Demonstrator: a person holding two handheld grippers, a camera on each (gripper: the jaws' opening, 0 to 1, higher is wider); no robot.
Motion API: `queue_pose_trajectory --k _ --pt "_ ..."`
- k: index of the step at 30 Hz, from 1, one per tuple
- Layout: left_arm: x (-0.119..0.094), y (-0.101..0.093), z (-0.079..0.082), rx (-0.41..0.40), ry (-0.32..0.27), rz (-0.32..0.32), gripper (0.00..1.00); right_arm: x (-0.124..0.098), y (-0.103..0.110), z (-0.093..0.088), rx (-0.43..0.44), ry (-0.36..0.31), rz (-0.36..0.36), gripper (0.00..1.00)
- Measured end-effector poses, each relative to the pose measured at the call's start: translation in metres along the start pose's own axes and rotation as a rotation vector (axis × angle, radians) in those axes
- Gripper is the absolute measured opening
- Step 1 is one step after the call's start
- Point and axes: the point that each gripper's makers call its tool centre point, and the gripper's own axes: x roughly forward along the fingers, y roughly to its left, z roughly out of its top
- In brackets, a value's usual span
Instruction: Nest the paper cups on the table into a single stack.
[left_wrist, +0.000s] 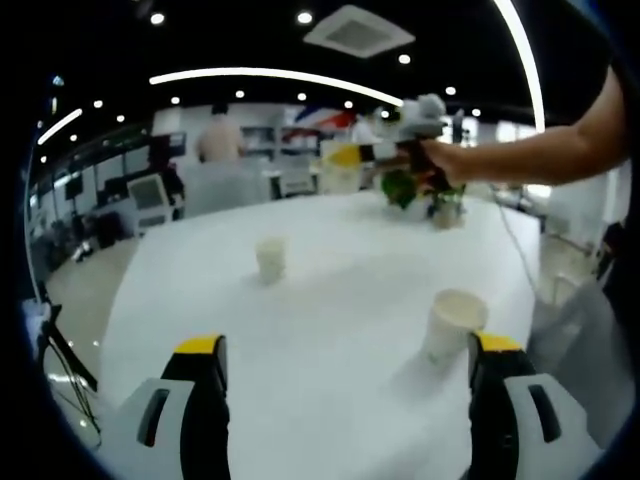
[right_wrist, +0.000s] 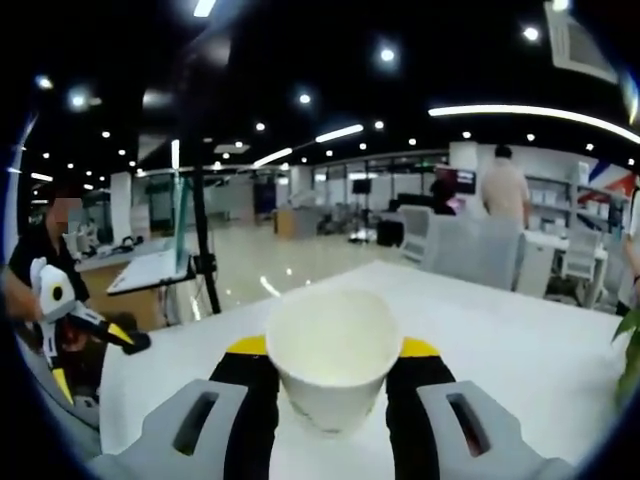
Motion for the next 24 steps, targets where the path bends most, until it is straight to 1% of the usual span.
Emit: queue_pose_trajectory --k 11,15,24 --pt "-0.005 -0.007 -0.003 0.016 0.004 -0.011 0.99 -0.020 0.017 0.000 -0.008 -0.002 0.004 0.38" --pt "-0.006 -0.009 -0.003 0.020 0.005 -0.013 0.99 -0.026 0.024 -0.002 -0.003 0.004 0.009 0.38" --pt "-0.007 -0.013 -0.002 0.024 0.004 -0.019 0.99 -0.040 0.032 -0.004 0.009 0.000 0.012 0.38"
